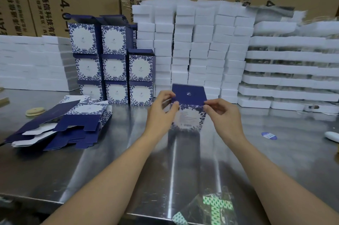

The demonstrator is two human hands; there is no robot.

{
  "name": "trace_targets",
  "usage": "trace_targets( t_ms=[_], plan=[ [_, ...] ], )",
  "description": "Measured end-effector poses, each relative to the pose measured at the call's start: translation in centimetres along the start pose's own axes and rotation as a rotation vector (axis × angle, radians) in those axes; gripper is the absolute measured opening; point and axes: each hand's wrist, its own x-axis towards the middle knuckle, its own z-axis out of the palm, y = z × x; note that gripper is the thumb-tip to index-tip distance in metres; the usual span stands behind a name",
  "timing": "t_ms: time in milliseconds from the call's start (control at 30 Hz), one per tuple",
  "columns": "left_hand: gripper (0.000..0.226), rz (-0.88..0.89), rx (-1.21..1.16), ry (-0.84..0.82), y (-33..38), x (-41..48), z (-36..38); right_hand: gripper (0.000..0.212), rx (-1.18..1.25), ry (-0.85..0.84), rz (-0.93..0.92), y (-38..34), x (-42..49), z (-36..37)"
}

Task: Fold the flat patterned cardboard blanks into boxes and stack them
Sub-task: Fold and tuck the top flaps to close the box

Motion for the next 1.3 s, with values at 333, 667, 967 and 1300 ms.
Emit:
trace_targets(
  t_ms=[333,667,967,1300],
  plan=[
    [0.049,0.086,0.505,-0.151,-1.9,-0.6,-0.9,0.071,-0.464,-0.197,-0.123,1.0,-1.0,0.6],
    [0.033,0.144,0.685,-0.166,-1.2,-1.1,-0.2,0.031,-0.482,-0.067,-0.184,1.3,-0.5,0.3],
    [0.016,0.355,0.769,-0.04,-0.7,-0.7,1.8,0.016,-0.444,-0.09,-0.263,0.8,-0.6,1.2],
    [0.012,0.268,0.553,-0.081,-0.8,-0.2,1.2,0.012,-0.466,-0.104,-0.202,0.2,-0.6,2.4]
  ],
)
